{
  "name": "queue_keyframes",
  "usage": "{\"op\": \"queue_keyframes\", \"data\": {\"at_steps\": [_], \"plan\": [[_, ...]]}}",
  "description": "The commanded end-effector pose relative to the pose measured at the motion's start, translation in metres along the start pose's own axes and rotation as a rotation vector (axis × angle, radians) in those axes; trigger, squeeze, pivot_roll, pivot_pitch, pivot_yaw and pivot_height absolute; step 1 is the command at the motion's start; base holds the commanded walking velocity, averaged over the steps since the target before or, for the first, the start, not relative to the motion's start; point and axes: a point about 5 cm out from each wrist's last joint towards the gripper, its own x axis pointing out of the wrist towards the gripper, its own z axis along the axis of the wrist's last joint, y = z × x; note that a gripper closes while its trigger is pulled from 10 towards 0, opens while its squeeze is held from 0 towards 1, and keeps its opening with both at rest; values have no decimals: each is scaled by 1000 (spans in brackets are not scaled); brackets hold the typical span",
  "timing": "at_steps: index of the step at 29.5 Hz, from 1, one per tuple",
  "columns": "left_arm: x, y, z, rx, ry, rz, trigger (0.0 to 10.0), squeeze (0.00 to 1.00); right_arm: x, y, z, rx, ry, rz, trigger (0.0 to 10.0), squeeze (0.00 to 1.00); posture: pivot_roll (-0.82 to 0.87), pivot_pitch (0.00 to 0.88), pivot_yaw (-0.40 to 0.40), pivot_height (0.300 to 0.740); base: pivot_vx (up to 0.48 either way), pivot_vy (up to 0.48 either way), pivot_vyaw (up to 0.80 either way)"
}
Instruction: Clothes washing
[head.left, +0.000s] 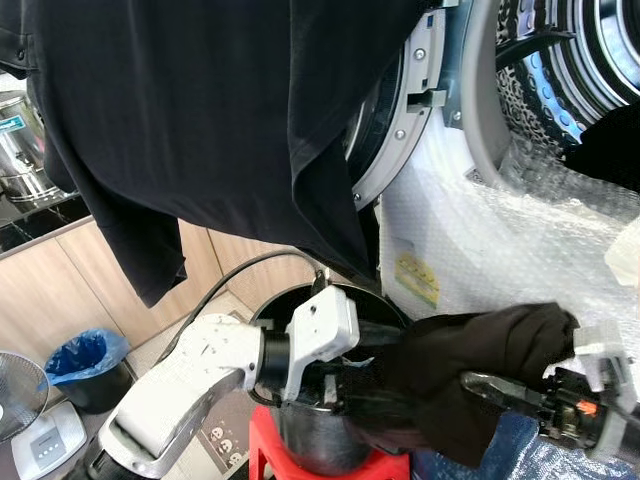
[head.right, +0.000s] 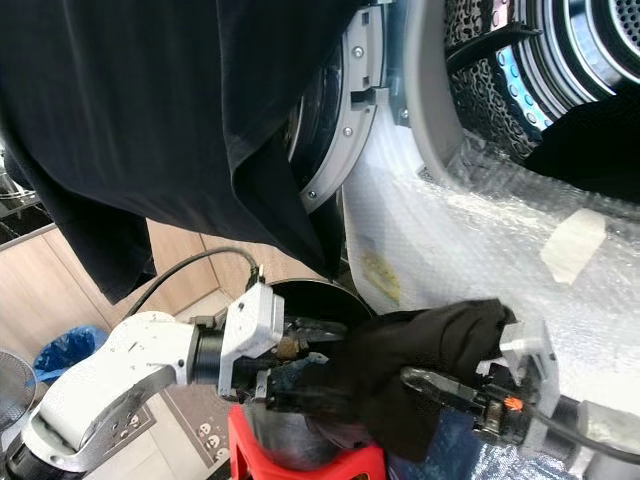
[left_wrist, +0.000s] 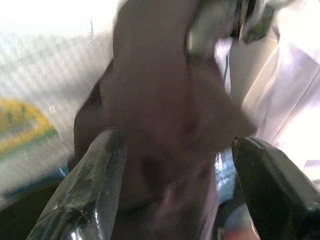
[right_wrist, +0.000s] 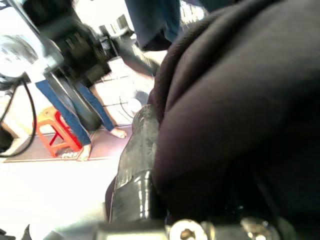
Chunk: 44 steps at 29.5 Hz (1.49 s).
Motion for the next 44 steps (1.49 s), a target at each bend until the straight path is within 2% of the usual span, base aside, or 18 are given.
{"op": "queue_keyframes", "data": {"at_steps": [1,4,6,7,10,13,21,23,26,28,30,31,32,33,35,39,42,44], "plan": [[-4,-3,-15,7,72,1,10000,0,-1,10,25,-73,-34,74,10000,0,-205,0,47,740,0,0,0],[-6,-6,-21,-8,90,0,10000,0,-2,12,33,-88,-42,102,10000,0,-209,0,46,740,0,0,0],[-10,-11,-31,-70,110,3,10000,0,-8,13,55,-130,-94,135,10000,0,-213,0,42,740,0,0,0],[-10,-11,-31,-70,110,3,10000,0,-8,13,55,-130,-94,135,10000,0,-213,0,42,740,0,0,0],[-12,-21,-43,-124,124,16,10000,0,-25,11,100,-237,-222,123,10000,0,-210,0,31,740,0,0,0],[-10,-26,-45,-133,110,24,10000,0,-35,13,124,-300,-300,115,10000,0,-206,0,26,740,0,0,0],[-6,-37,-48,-175,104,33,10000,0,-51,9,165,-392,-392,78,10000,0,-192,0,13,740,0,0,0],[-6,-38,-48,-179,104,34,10000,0,-52,8,168,-394,-402,72,10000,0,-192,0,13,740,0,0,0],[-7,-45,-48,-199,101,41,10000,0,-59,4,193,-432,-476,-17,10000,0,-184,0,1,740,0,0,0],[-6,-49,-48,-206,99,46,10000,0,-61,-8,208,-425,-506,-130,10000,0,-183,0,-4,740,0,0,0],[-6,-54,-48,-227,93,53,10000,0,-62,-25,225,-390,-522,-286,10000,0,-179,0,-12,740,0,0,0],[-6,-54,-48,-227,93,53,10000,0,-62,-25,225,-390,-522,-286,10000,0,-179,0,-12,740,0,0,0],[-5,-61,-47,-249,88,53,10000,0,-61,-39,237,-360,-508,-398,10000,0,-177,0,-20,740,0,0,0],[-5,-66,-47,-264,87,55,10000,0,-60,-42,243,-359,-501,-435,10000,0,-174,0,-26,740,0,0,0],[-4,-77,-47,-302,84,55,10000,0,-56,-43,253,-353,-479,-429,10000,0,-168,0,-38,740,0,0,0],[-3,-80,-46,-312,82,56,10000,0,-54,-43,257,-345,-470,-416,10000,0,-168,0,-38,740,0,0,0],[-1,-107,-42,-410,78,61,10000,0,-34,-33,290,-366,-440,-390,10000,0,-154,33,-78,740,0,0,0],[-1,-109,-42,-420,76,62,10000,0,-32,-32,294,-390,-442,-391,10000,0,-153,36,-80,740,0,0,0]]}}
